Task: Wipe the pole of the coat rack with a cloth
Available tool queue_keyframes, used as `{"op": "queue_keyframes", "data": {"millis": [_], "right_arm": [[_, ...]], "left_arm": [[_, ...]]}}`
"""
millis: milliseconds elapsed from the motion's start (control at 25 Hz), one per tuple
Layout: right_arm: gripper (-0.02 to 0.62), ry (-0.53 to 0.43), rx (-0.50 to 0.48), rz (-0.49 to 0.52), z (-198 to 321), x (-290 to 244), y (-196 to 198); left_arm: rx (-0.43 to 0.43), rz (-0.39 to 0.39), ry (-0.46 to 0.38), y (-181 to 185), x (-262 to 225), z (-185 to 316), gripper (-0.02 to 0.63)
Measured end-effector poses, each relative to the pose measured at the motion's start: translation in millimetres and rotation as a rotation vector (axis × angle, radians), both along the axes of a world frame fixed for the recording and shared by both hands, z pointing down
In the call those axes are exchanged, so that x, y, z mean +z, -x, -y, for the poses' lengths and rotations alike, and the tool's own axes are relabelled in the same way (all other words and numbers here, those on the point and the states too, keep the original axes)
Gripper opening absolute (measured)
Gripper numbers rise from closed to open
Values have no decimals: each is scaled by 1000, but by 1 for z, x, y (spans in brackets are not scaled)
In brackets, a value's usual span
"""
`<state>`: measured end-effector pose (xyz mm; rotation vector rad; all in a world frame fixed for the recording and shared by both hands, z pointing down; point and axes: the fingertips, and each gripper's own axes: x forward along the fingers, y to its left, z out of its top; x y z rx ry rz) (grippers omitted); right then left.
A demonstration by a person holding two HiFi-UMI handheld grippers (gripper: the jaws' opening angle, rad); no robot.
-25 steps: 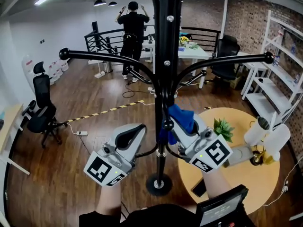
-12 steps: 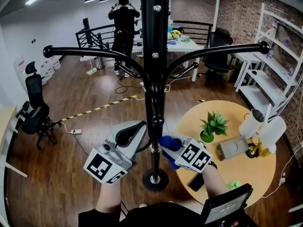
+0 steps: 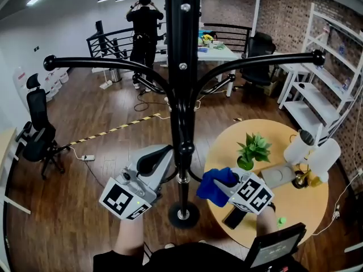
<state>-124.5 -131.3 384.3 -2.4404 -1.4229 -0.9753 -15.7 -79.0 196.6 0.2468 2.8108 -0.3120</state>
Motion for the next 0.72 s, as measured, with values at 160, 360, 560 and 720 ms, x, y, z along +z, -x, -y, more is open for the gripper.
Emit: {"op": "queue_keyframes", "data": {"millis": [160,360,560,720], "right_arm": [[23,15,-7,-15,-18,10,-8],[23,95,-50,-51,-47,13,-35],[22,316,-67,-228,-56,-50,-52],[23,538,-75,-370,-52,-138,-54]], "left_arm": [[1,8,-7,-1,1,0,-6],[-14,9,-4,-10,2,-2,-6],[-50,15,-8,-26,2,-10,-6],[-62,17,-5,-32,0,-16,-6]]}}
